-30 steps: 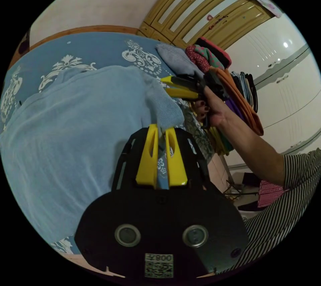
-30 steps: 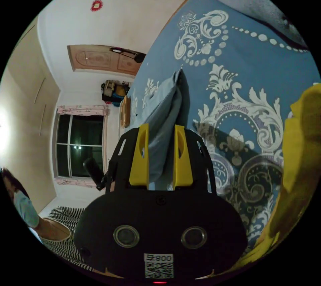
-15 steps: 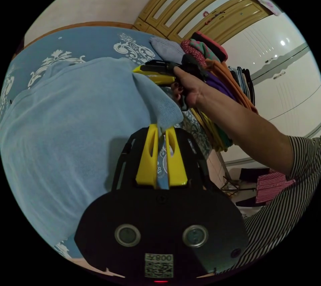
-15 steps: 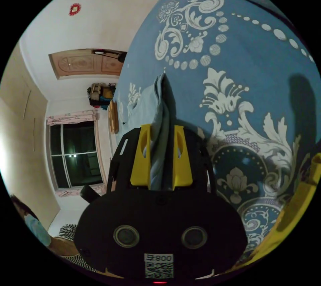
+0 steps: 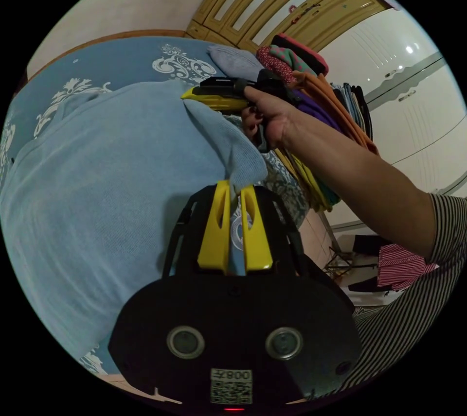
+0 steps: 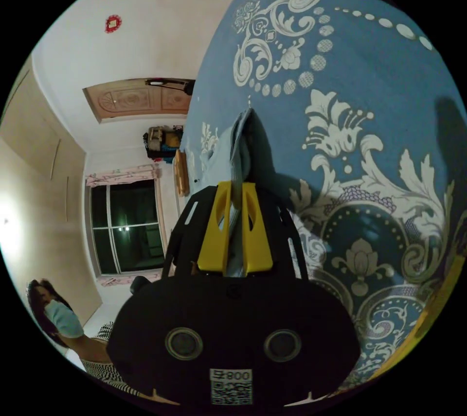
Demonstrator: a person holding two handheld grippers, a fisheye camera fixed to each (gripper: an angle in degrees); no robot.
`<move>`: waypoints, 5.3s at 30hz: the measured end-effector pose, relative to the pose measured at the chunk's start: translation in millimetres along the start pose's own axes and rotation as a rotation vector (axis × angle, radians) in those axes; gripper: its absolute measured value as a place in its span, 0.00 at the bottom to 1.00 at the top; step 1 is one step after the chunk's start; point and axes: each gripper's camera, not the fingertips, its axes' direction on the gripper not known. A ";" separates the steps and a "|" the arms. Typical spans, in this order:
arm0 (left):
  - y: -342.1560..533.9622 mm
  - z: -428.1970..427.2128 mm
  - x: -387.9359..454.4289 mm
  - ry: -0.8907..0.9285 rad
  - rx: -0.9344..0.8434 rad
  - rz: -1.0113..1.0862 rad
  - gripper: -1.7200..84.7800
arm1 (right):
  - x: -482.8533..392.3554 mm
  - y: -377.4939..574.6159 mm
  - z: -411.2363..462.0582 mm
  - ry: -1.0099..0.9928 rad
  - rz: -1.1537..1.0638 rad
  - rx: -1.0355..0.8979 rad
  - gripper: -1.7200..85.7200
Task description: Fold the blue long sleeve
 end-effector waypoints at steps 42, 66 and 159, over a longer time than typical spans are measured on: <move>276.7 -576.9 -125.5 0.246 0.695 -0.803 0.04 | -61.4 83.4 636.8 0.316 -0.543 -0.350 0.05; 355.4 -739.8 -95.1 0.218 0.755 -0.967 0.05 | 14.0 102.1 733.3 0.407 -0.715 -0.486 0.08; 31.9 -245.8 -74.9 0.659 0.605 -0.367 0.06 | -284.4 561.2 -224.4 -0.338 -0.357 -0.070 0.11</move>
